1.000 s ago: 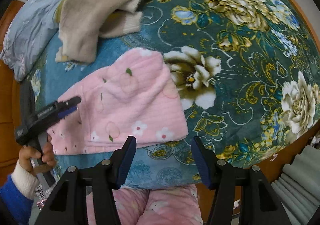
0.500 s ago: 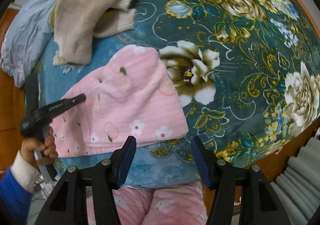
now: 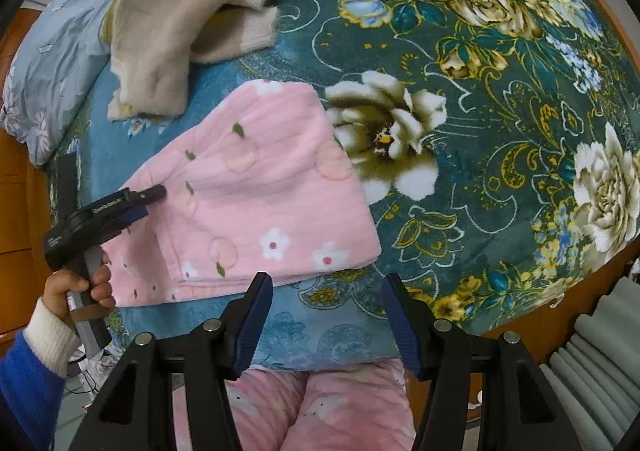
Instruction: Fold clothes
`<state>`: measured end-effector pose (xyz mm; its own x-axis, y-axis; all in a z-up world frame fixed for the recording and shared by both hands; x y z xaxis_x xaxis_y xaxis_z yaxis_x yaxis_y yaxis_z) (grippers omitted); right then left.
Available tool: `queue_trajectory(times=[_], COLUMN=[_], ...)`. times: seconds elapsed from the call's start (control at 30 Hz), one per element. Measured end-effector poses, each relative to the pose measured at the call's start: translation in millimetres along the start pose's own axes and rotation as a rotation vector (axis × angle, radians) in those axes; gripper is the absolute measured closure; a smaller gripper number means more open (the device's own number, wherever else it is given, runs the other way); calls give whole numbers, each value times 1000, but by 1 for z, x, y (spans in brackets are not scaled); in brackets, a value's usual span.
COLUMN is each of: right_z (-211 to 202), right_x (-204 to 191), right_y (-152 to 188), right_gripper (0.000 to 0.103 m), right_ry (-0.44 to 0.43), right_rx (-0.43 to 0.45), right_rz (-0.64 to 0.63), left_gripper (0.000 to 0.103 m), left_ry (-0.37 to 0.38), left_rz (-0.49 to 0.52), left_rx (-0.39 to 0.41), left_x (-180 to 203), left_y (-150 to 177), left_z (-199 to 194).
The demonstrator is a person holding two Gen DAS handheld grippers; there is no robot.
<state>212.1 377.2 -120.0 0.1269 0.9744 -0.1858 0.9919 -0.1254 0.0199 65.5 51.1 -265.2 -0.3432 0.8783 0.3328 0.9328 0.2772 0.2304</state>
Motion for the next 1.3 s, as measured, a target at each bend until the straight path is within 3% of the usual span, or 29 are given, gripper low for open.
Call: queue_trajectory(times=[0.1, 0.13, 0.17, 0.33, 0.4, 0.5, 0.57, 0.67, 0.77, 0.9, 1.03, 1.17, 1.3], right_z=[-4, -4, -4, -5, -6, -4, -1, 4, 5, 6, 5, 7, 12], right_x=[5, 7, 8, 6, 1, -7, -11, -17, -25, -36, -54, -73, -92], right_y=[4, 5, 5, 6, 5, 3, 4, 7, 7, 4, -1, -5, -6], right_gripper=[42, 42, 42, 42, 42, 42, 42, 42, 42, 42, 42, 42, 42], right_ry=[14, 17, 19, 20, 19, 17, 18, 15, 11, 0, -5, -9, -9], right_rx=[-2, -4, -6, -11, -4, -6, -16, -31, -35, -29, -23, -19, -29], right_rz=[18, 25, 29, 33, 18, -5, -13, -25, -34, -38, -69, -110, -137], left_gripper=[53, 62, 84, 90, 90, 90, 90, 88, 86, 72, 68, 60, 50], left_ry=[74, 100, 126, 257, 305, 265, 210, 201, 170, 159, 116, 191, 350], left_rz=[-59, -75, -90, -103, -129, -182, -229, -270, -243, -220, -197, -258, -551], left_rx=[-17, -15, -14, 22, 52, 91, 80, 50, 66, 44, 44, 148, 317], left_x=[-9, -11, -14, -24, -38, -67, -87, -99, -90, -78, -81, -120, -218], left_y=[0, 1, 2, 15, 21, 27, 23, 14, 11, 8, 8, 19, 39], left_z=[5, 4, 4, -19, -34, -42, -36, -33, -39, -41, -50, -94, -150])
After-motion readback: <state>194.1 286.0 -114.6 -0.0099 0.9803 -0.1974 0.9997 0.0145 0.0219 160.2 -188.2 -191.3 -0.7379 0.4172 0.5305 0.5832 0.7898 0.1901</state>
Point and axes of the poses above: each gripper's, at about its wrist camera, not at the fingertips, and z roughly the way its jaws point, x to its right, y to its underside, the point moved 1 cm from there along z, roughly the way its jaws point, and after that the axes turned 13 degrees about -z, right-handed, at the moved point
